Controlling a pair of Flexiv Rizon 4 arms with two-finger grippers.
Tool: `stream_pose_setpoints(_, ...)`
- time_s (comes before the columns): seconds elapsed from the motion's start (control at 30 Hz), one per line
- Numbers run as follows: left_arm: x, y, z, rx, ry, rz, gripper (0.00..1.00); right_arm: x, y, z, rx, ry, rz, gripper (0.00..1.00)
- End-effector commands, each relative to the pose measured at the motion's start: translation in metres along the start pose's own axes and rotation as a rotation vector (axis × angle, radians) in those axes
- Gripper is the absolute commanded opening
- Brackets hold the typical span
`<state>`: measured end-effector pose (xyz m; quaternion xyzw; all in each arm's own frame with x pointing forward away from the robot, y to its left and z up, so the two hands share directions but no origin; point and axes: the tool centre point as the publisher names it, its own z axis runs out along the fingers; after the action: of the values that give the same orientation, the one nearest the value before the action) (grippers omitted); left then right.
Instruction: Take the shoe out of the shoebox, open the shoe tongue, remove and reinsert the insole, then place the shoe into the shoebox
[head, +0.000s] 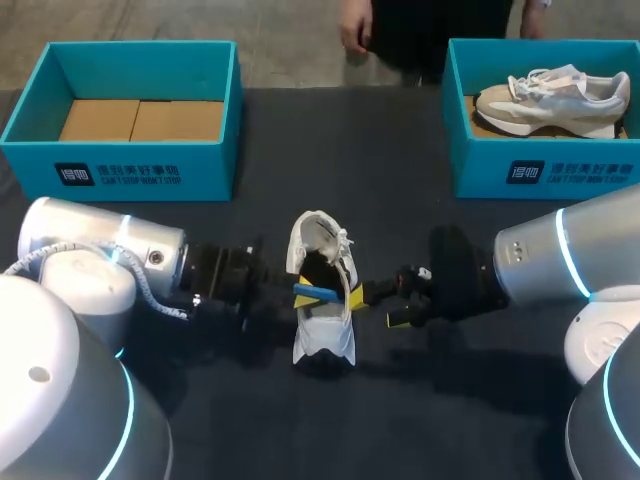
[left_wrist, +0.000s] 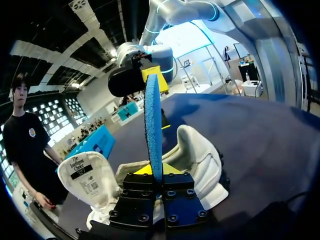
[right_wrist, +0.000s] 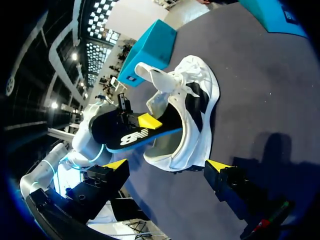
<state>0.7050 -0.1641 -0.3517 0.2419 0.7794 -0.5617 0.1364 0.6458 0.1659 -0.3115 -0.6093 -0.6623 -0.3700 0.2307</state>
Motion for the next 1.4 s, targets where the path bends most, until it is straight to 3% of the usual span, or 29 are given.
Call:
stream_pose_setpoints(0.03, 0.000, 0.006, 0.007, -0.020, -0.007, 0.005, 0.00, 0.001, -0.001, 0.000, -0.001, -0.002, 0.001, 1.00)
stream_pose_setpoints(0.3, -0.002, 0.011, 0.008, -0.038, -0.039, -0.004, 0.00, 0.001, -0.001, 0.000, -0.001, -0.002, 0.001, 1.00)
stream_pose_setpoints(0.33, -0.002, 0.011, 0.008, -0.036, -0.044, -0.006, 0.08, 0.001, -0.001, 0.000, -0.001, -0.002, 0.001, 1.00)
stream_pose_setpoints(0.37, -0.003, 0.009, 0.008, -0.030, -0.050, -0.007, 0.28, 0.001, -0.001, 0.000, -0.001, -0.002, 0.001, 1.00)
stream_pose_setpoints(0.4, -0.003, 0.006, 0.007, -0.022, -0.053, -0.008, 0.36, 0.001, -0.001, 0.000, -0.001, -0.002, 0.001, 1.00)
stream_pose_setpoints(0.5, -0.003, -0.003, 0.004, -0.007, -0.058, 0.001, 0.43, 0.001, -0.001, 0.000, -0.001, -0.002, 0.001, 1.00)
stream_pose_setpoints(0.77, 0.000, -0.022, -0.004, 0.014, -0.057, 0.024, 0.38, 0.001, -0.001, 0.000, -0.001, -0.002, 0.001, 1.00)
stream_pose_setpoints(1.07, 0.006, -0.020, -0.006, 0.008, -0.035, 0.020, 0.15, 0.001, -0.001, 0.000, -0.001, -0.002, 0.001, 1.00)
stream_pose_setpoints(1.17, 0.007, -0.015, -0.005, 0.003, -0.027, 0.018, 0.00, 0.001, -0.001, 0.000, -0.001, -0.002, 0.001, 1.00)
stream_pose_setpoints(1.4, 0.002, -0.002, 0.005, -0.022, -0.019, 0.051, 0.00, 0.001, -0.001, 0.000, -0.001, -0.002, 0.001, 1.00)
